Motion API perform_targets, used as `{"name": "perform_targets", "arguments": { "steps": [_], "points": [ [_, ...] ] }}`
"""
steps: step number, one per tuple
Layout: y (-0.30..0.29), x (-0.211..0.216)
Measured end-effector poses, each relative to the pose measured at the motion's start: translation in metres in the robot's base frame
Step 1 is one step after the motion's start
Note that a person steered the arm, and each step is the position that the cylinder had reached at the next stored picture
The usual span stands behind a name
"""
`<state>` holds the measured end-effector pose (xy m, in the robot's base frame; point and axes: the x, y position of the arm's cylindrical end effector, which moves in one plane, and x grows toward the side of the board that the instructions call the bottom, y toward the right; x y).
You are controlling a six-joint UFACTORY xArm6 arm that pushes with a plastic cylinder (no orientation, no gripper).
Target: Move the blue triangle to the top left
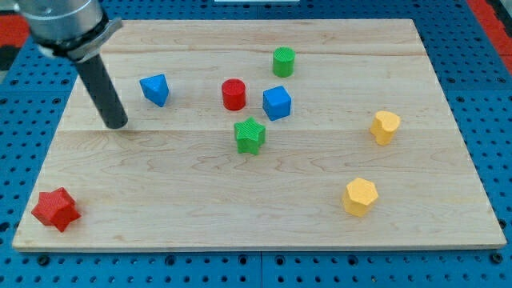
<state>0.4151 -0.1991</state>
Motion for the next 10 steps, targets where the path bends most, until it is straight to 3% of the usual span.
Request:
{"name": "perform_targets", "arguments": {
  "steps": [2, 3, 5, 7, 8, 9, 10],
  "points": [
    [0.099, -0.023],
    [0.084, -0.056],
    [0.104, -0.050],
    [0.014, -0.050],
    [0.007, -0.047],
    [0.040, -0.008],
    [0.019, -0.001]
  ]
}}
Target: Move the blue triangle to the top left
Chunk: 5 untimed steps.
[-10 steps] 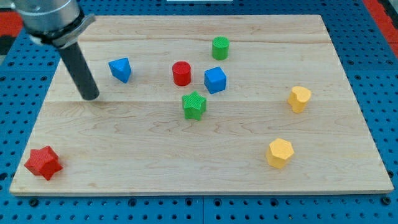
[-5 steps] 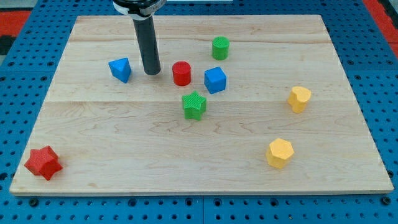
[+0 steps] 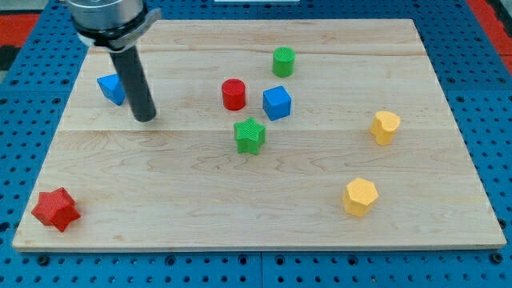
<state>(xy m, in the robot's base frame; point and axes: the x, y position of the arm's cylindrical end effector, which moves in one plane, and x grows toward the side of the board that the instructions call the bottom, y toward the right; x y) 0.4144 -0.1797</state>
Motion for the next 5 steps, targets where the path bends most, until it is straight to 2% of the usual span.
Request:
{"name": "perform_targets", "arguments": {
  "steps": [1, 2, 3, 4, 5],
  "points": [
    [-0.059, -0.029],
    [-0.085, -0.053],
    [-0.085, -0.060],
    [-0.079, -0.028],
    [-0.041, -0.016]
  ]
}}
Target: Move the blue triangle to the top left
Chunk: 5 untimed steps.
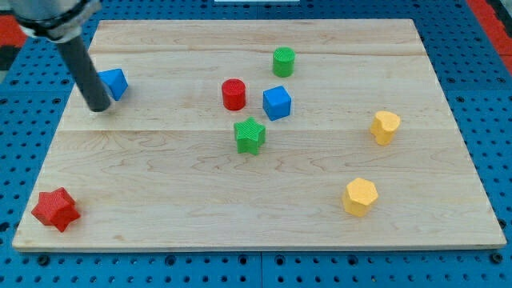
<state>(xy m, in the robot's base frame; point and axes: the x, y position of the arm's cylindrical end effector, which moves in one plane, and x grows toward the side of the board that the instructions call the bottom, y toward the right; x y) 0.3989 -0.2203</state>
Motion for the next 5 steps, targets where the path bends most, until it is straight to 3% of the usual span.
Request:
{"name": "perform_targets", "arguments": {
  "steps": [1, 2, 3, 4, 5],
  "points": [
    [-0.005, -0.022],
    [-0.059, -0.059],
    [-0.072, -0.073],
    [-0.071, -0.045],
    [-0.034, -0.037]
  ]
}}
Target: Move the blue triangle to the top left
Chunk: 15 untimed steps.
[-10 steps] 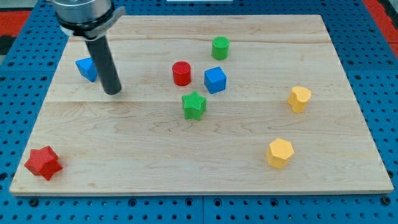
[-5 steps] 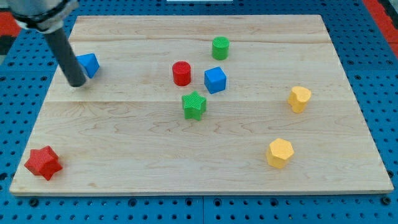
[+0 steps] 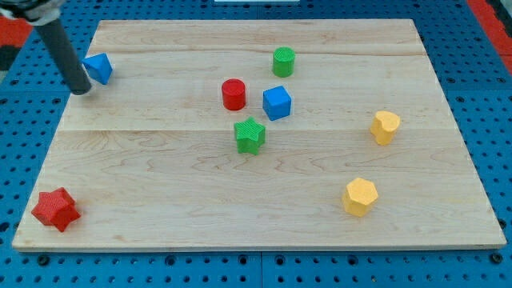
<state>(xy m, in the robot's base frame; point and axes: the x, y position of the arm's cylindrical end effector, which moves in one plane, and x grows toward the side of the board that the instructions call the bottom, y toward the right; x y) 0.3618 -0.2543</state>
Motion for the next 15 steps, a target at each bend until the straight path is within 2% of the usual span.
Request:
{"name": "perform_targets", "arguments": {
  "steps": [1, 2, 4, 6, 7, 9, 10, 11, 13, 14, 15],
  "points": [
    [0.009, -0.042],
    [-0.013, -0.085],
    [0.041, -0.068],
    [-0.023, -0.070],
    [-0.047, -0.089],
    [-0.050, -0.115],
    [-0.045, -0.097],
    [-0.035, -0.100],
    [-0.036, -0.140],
    [-0.036, -0.131],
    [-0.013, -0.108]
  ]
}}
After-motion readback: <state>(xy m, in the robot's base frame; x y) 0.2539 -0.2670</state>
